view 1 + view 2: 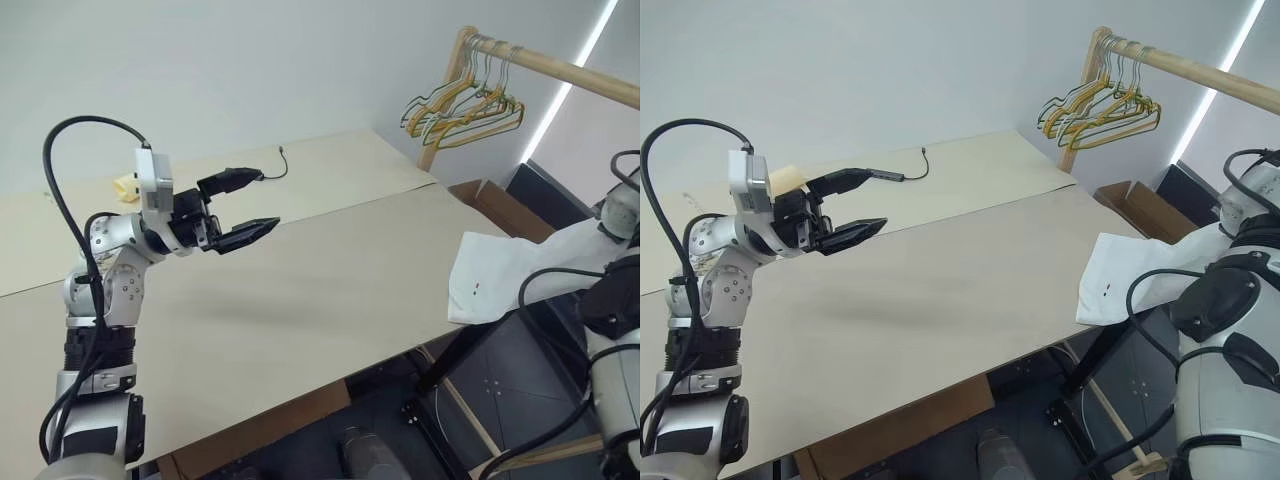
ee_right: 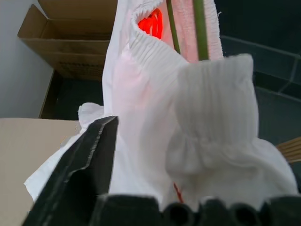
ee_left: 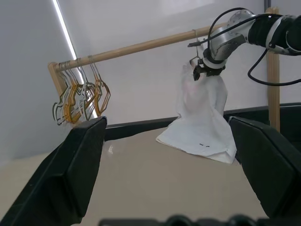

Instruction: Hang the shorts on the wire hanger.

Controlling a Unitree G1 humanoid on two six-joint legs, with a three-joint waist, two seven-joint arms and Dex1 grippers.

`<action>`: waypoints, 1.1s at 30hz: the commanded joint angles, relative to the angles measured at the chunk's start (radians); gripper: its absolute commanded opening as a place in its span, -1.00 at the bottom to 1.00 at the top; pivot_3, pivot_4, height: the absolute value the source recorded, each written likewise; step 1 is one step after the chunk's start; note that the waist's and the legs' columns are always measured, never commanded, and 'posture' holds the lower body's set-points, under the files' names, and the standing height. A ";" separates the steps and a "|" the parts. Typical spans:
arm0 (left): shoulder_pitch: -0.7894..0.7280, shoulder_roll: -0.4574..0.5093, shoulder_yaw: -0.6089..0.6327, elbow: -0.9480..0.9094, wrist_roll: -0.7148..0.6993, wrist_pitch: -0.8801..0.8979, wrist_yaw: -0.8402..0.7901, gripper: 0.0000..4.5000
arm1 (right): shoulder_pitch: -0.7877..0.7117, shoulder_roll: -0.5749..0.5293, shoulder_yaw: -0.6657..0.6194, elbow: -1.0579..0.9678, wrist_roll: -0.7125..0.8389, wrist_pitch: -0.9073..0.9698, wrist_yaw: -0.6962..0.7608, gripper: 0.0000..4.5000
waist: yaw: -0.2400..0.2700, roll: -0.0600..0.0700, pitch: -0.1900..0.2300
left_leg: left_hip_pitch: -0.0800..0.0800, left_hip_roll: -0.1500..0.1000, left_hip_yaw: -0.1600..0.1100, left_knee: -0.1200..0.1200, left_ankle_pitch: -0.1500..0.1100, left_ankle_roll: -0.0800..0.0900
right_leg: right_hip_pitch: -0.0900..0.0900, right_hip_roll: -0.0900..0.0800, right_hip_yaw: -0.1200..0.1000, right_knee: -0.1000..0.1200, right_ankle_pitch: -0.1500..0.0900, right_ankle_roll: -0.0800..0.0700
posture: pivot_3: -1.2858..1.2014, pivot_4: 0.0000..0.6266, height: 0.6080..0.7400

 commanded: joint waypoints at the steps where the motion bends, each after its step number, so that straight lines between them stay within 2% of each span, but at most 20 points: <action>1: -0.009 0.002 0.016 -0.027 -0.024 -0.002 -0.002 1.00 | 0.005 0.001 0.043 -0.075 -0.008 -0.026 -0.015 0.99 | 0.001 0.000 0.000 | 0.000 0.000 0.000 0.000 0.000 0.000 | 0.000 0.000 0.000 0.000 0.000 0.000 | -0.11 -1.00 1.00; 4: 0.001 0.003 0.018 -0.030 -0.027 -0.004 -0.007 1.00 | 0.022 0.018 0.123 -0.132 -0.055 -0.023 -0.019 0.99 | 0.001 0.000 0.000 | 0.000 0.000 0.000 0.000 0.000 0.000 | 0.000 0.000 0.000 0.000 0.000 0.000 | -0.11 -1.00 1.00; 10: 0.008 0.008 0.018 -0.026 -0.024 -0.006 -0.012 1.00 | 0.079 0.095 0.399 -0.366 -0.258 -0.072 -0.068 0.99 | 0.000 0.001 0.000 | 0.001 0.000 0.000 -0.001 0.000 0.000 | -0.001 0.001 0.003 0.001 0.000 0.000 | -0.11 -1.00 1.00; 14: 0.008 0.011 0.021 -0.028 -0.025 -0.005 -0.011 1.00 | 0.121 0.121 0.574 -0.483 -0.392 -0.160 -0.042 0.99 | -0.001 0.001 0.001 | 0.002 -0.001 0.001 -0.001 0.000 0.001 | -0.001 0.001 0.004 0.002 0.001 0.001 | -0.11 -1.00 1.00; 19: 0.040 0.033 0.037 -0.027 -0.013 -0.007 0.001 1.00 | 0.163 0.124 0.750 -0.519 -0.509 -0.297 0.057 0.99 | 0.002 0.001 0.001 | 0.001 -0.001 0.001 -0.001 0.000 0.001 | -0.001 0.000 0.004 0.001 0.001 0.002 | -0.09 -1.00 1.00; 24: 0.129 0.087 0.037 -0.047 0.084 -0.023 0.079 1.00 | 0.246 0.202 0.782 -0.658 -0.387 -0.444 0.370 0.99 | 0.001 0.001 0.001 | 0.001 -0.001 0.001 -0.001 0.000 0.001 | -0.001 0.001 0.004 0.000 0.001 0.002 | -0.08 -1.00 1.00; 27: 0.183 0.121 0.042 -0.066 0.106 -0.004 0.105 1.00 | 0.288 0.245 0.795 -0.725 -0.341 -0.476 0.511 0.99 | 0.005 0.001 0.001 | 0.002 0.000 0.000 -0.001 0.000 0.001 | -0.001 0.001 0.004 0.001 0.002 0.002 | -0.06 -1.00 1.00; 30: 0.280 0.151 0.079 -0.105 0.118 -0.013 0.133 1.00 | 0.365 0.243 0.864 -0.812 -0.263 -0.513 0.785 0.99 | 0.025 0.001 0.001 | 0.002 0.000 0.000 -0.001 0.000 0.001 | -0.001 0.001 0.004 0.001 0.002 0.002 | -0.04 -1.00 1.00; 33: 0.342 0.164 0.103 -0.132 0.124 -0.011 0.164 1.00 | 0.421 0.245 0.890 -0.866 -0.224 -0.526 0.925 0.99 | 0.053 0.000 0.001 | 0.001 0.001 0.000 -0.001 0.000 0.001 | -0.001 0.001 0.003 0.000 0.002 0.002 | -0.02 -1.00 1.00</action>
